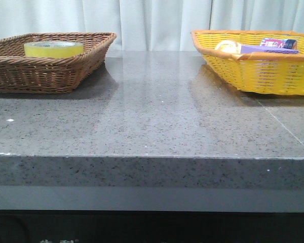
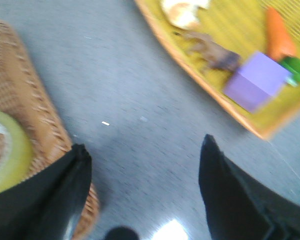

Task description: Transfer tape with both arms

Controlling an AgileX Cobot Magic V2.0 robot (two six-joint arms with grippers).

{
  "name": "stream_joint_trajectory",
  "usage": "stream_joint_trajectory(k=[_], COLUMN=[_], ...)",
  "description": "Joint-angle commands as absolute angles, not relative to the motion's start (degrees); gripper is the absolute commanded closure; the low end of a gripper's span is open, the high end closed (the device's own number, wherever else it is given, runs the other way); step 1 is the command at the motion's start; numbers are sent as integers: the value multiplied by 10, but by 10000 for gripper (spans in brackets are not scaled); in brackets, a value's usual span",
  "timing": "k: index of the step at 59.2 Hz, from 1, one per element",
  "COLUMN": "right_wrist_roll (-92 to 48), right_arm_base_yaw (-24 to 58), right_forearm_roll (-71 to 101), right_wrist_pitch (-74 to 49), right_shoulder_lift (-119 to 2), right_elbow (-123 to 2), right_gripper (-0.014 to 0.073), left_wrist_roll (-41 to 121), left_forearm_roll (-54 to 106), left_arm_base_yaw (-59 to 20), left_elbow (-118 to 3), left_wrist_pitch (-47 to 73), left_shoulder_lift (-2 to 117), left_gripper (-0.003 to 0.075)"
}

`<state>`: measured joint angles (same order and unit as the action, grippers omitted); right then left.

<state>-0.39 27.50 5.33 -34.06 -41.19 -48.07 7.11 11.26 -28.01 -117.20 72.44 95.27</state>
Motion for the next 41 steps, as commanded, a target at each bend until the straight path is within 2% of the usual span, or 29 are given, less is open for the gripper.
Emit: stream_joint_trajectory(k=[1,14,26,41], right_wrist_roll=[-8,-8,-8,-8], right_arm_base_yaw=[273,273,273,273], right_forearm_roll=[52,52,49,31], right_wrist_pitch=[-301,-303,-307,-337], right_shoulder_lift=[-410,-410,-410,-410], right_elbow=[-496,-496,-496,-496], right_gripper=[181,181,181,181], left_wrist_roll=[71,71,71,60], left_forearm_roll=[99,75,61,53], left_arm_base_yaw=[-316,-368,-369,-369], left_elbow=[-1137,-983,-833,-688], left_wrist_pitch=[731,653,574,495], left_shoulder_lift=[890,791,702,581], left_gripper=[262,272,314,314])
